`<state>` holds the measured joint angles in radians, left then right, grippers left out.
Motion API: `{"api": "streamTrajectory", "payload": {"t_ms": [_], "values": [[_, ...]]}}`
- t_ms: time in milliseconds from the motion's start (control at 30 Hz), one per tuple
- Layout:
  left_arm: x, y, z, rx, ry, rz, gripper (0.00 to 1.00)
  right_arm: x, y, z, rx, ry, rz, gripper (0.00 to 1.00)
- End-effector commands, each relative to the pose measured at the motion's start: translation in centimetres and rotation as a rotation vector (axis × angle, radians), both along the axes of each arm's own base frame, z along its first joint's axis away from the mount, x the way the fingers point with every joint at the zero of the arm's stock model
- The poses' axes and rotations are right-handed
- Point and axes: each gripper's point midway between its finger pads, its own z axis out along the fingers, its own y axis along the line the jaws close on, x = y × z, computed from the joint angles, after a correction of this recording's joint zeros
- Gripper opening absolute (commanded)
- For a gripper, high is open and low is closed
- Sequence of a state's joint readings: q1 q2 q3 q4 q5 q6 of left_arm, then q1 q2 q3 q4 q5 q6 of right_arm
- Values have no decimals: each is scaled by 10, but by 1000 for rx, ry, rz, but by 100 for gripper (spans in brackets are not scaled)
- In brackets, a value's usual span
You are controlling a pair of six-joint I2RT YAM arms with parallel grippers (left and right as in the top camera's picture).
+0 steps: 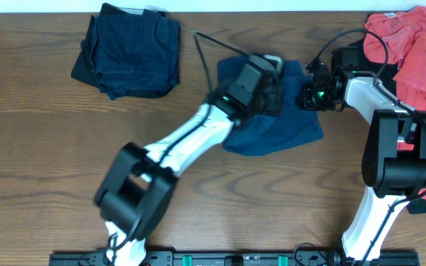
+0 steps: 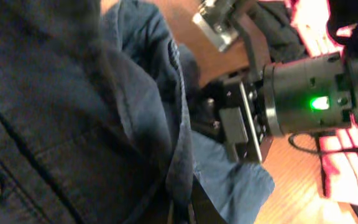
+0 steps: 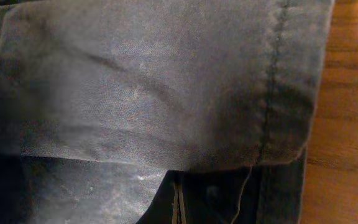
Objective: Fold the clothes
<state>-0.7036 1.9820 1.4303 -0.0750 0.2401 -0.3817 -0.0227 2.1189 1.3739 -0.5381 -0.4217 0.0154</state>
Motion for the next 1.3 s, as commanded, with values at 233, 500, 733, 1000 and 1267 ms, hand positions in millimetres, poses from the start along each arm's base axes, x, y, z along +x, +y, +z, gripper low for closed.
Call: {"api": "streamTrajectory", "payload": {"t_ms": [233,500,733,1000,1267], "values": [[7,-33,11,-105,-57,10,6,-34,-3,-55,-41,162,-11,1],[1,-53,33,-220,-77,-79,15,-34,-3,-55,-41,164,-15,1],[-1,-56,52,-266,-102,-103,98,-25,0,-40,54,174,-60,1],[5,-31,102,-296,-155,-71,98,4,-35,19,33,169,-84,1],[28,48,77,-134,-45,43,98,16,-47,87,20,152,-51,8]]}}
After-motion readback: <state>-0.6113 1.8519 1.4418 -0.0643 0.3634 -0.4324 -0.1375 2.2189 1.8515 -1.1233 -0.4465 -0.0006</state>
